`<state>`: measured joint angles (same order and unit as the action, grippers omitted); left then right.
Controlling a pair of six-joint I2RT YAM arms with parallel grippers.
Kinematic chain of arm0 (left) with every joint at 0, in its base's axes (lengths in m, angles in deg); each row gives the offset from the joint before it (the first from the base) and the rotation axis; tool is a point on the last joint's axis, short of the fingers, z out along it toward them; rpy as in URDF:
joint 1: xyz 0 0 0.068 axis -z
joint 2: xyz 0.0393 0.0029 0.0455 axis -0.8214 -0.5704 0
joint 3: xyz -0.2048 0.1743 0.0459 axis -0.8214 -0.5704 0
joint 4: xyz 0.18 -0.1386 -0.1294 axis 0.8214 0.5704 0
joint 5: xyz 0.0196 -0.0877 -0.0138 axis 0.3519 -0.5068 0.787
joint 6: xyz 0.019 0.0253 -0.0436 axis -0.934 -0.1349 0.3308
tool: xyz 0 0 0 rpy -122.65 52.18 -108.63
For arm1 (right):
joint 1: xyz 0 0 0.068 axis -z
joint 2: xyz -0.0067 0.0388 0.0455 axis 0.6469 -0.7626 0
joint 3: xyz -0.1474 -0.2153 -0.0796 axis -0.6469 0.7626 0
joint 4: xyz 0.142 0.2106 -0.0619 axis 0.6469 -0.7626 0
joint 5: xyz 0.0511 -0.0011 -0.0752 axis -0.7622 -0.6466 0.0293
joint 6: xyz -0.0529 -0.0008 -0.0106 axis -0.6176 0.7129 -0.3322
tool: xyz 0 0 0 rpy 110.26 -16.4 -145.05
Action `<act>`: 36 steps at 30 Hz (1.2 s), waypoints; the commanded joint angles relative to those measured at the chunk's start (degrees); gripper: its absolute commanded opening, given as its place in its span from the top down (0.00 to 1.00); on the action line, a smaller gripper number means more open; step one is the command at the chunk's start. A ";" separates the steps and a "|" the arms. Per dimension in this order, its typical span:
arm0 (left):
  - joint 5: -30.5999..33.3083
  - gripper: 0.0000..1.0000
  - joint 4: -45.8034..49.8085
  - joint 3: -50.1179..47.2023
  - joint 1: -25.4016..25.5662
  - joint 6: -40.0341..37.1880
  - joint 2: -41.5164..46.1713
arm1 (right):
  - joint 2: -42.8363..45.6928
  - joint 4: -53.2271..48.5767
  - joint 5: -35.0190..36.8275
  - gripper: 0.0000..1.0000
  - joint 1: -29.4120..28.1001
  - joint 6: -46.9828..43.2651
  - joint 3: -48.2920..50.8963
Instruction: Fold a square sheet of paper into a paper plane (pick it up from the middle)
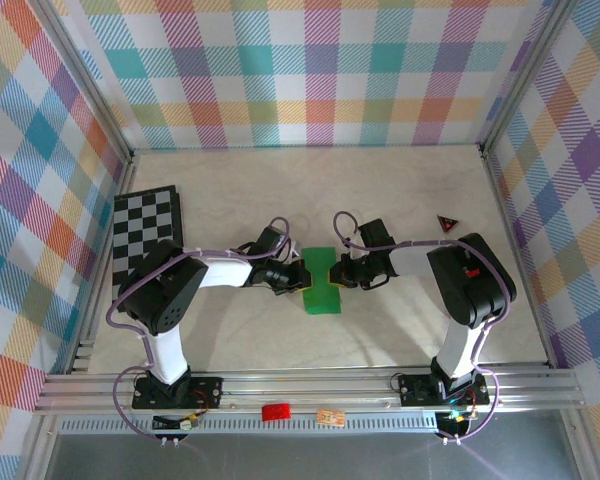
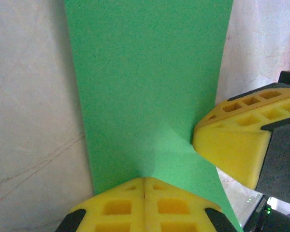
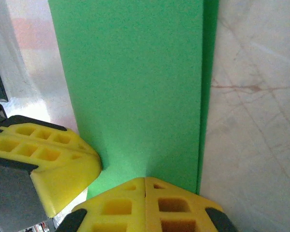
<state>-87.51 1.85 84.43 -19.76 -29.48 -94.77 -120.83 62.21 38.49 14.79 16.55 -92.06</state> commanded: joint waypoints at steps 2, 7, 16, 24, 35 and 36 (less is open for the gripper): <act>4.03 1.00 11.58 -4.49 -0.77 -6.93 3.67 | -3.05 -8.67 9.19 1.00 0.56 0.21 3.84; 1.09 1.00 8.87 -5.49 -0.54 -5.44 8.15 | -3.68 -8.51 9.16 1.00 0.56 0.41 3.63; -1.44 1.00 -2.34 -2.96 0.92 5.84 9.10 | -3.68 -8.54 9.33 1.00 0.56 0.41 3.70; -3.86 1.00 -2.42 -1.25 2.59 6.07 3.31 | -3.77 -8.57 9.42 1.00 0.56 0.35 3.80; 0.47 1.00 5.01 -9.97 2.72 -1.39 5.71 | -3.94 -9.06 9.95 1.00 0.57 -0.12 3.60; 0.88 1.00 5.85 -10.18 2.81 -1.95 6.44 | -3.99 -9.02 9.97 1.00 0.56 -0.14 3.64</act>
<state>-89.21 -0.84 76.96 -17.42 -27.51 -89.90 -120.85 62.41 38.45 14.79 16.92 -91.95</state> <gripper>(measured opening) 0.057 0.064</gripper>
